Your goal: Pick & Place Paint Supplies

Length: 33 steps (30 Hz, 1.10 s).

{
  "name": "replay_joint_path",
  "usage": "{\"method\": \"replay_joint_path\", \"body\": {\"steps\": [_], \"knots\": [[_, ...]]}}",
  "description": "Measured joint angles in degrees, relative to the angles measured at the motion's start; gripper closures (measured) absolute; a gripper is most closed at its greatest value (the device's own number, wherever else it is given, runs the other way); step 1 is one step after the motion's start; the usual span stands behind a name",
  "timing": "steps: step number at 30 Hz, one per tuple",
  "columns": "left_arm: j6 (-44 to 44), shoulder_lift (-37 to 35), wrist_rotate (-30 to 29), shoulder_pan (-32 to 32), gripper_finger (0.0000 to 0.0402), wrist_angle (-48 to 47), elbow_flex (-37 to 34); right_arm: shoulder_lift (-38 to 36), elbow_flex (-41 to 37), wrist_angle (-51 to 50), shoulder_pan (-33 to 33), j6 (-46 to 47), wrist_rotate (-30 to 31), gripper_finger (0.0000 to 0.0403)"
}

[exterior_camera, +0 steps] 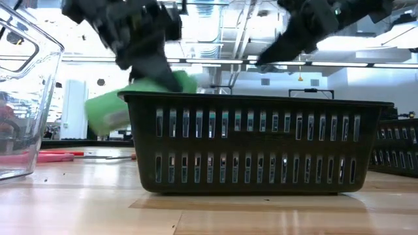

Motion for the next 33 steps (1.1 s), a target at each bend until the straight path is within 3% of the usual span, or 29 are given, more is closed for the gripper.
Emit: {"method": "replay_joint_path", "body": {"steps": [7,11,17,20,24,33], "knots": [[11.85,-10.25,-8.10,1.01,0.0239,24.80,-11.74,4.33,-0.01,19.41,0.05,-7.48,-10.64,0.0138],[18.37,-12.59,-8.09,3.00,0.0240,40.91,-19.02,8.41,0.08,29.97,-2.89,-8.79,-15.35,0.0138],[24.04,-12.58,-7.82,6.92,0.0240,56.34,-25.12,13.26,-0.02,40.97,-10.65,-4.51,-24.77,0.0138],[24.50,-12.21,-6.04,9.08,0.0240,57.79,-25.49,13.43,0.34,41.53,-15.36,-0.37,-29.63,0.0138],[23.52,-11.56,-5.00,11.36,0.0240,56.40,-25.49,13.43,3.37,34.39,-19.44,1.57,-32.86,0.0138],[22.99,-11.55,-3.63,13.49,0.0241,58.29,-25.49,17.84,8.85,33.64,-18.77,0.68,-34.04,0.0138]]}}
